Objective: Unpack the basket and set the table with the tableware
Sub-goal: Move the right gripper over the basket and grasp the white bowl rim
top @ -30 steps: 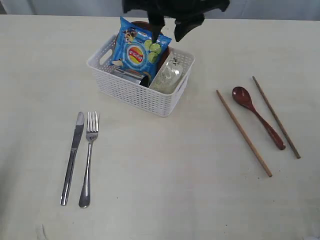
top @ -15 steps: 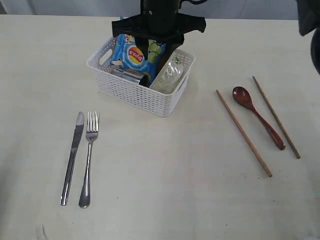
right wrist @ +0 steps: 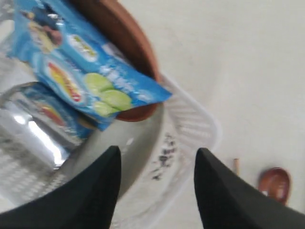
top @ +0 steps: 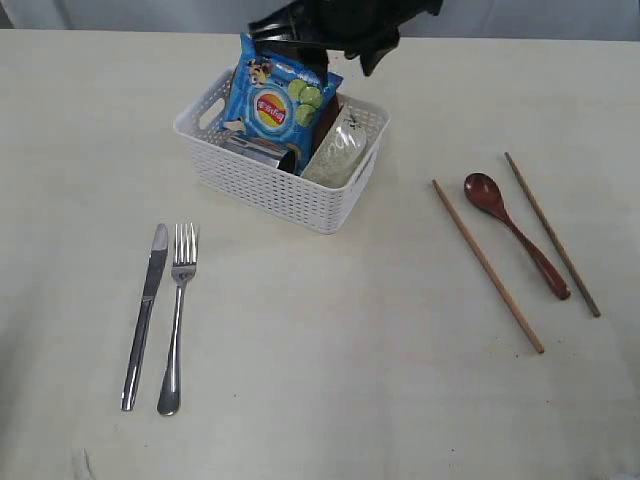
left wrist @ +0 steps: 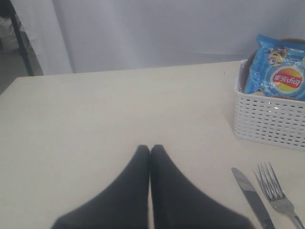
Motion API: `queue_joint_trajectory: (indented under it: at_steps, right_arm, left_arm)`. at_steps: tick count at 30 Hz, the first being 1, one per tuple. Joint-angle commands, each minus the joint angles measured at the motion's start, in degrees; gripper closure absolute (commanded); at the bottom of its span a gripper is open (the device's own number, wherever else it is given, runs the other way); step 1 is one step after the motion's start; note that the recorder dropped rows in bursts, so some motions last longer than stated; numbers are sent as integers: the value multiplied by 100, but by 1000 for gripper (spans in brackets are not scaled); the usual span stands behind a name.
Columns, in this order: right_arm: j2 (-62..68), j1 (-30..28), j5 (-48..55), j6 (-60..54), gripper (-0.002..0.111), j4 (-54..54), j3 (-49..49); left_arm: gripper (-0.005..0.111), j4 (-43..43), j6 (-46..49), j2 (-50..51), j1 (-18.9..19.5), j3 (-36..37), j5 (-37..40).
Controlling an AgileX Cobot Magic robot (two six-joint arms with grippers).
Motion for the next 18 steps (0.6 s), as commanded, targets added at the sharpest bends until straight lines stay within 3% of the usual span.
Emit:
queue_joint_trajectory:
  at_steps: [1,7,11,15,18]
  right_arm:
    - [-475,-110,2,53,62,-633,442]
    - [-793,-15,2,-472,62,-535,839]
    - [-1023,233,2,-105,62,-1359,1113]
    - [-960,232,2,-111,62,-81,973]
    - [-732,285,2,-202,62,146,820]
  left_arm:
    - [107,-66,0,-16,-37,20,-41]
    - [107,-66,0,-16,-37,20,-41]
    - [107,-66,0,-16,-37,20,-41]
    - [107,-66,0,-16,-37,20,-41]
    - [107,-66,0,-16,-37,20,-41]
